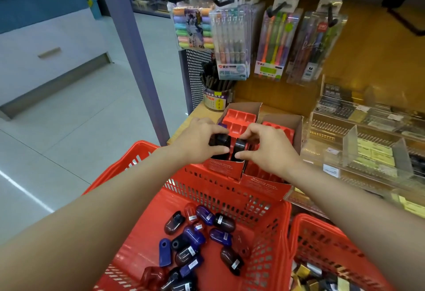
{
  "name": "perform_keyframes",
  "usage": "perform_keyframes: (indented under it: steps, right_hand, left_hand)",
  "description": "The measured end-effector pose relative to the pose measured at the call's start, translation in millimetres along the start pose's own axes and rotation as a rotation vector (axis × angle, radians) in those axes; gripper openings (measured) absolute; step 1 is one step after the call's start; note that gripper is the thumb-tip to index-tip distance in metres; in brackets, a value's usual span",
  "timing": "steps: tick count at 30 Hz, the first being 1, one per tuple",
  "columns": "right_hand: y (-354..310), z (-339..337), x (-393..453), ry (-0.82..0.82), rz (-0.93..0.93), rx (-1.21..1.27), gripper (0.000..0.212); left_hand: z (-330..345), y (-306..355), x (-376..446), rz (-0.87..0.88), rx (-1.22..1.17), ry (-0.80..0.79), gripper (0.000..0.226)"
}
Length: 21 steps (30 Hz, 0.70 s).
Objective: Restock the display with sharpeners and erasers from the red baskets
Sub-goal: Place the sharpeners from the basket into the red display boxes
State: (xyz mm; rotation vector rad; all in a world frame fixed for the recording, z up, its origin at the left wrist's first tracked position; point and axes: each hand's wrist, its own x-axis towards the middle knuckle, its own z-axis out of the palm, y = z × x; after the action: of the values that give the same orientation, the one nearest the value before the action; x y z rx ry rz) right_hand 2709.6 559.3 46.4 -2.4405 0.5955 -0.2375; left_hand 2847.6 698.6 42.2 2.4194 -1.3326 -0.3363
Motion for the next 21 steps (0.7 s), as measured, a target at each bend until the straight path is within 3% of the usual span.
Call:
perform_keyframes:
  steps: [7, 14, 21]
  right_hand:
    - [0, 7, -1, -0.028, -0.057, -0.073, 0.03]
    - [3, 6, -4, -0.001, -0.055, -0.164, 0.033]
    - [-19, 11, -2, -0.013, 0.043, -0.441, 0.033]
  left_hand:
    - [5, -7, -1, 0.111, 0.031, -0.007, 0.042]
    - [11, -13, -1, 0.087, -0.063, -0.015, 0.037]
    - [9, -10, 2, 0.075, 0.033, -0.026, 0.041]
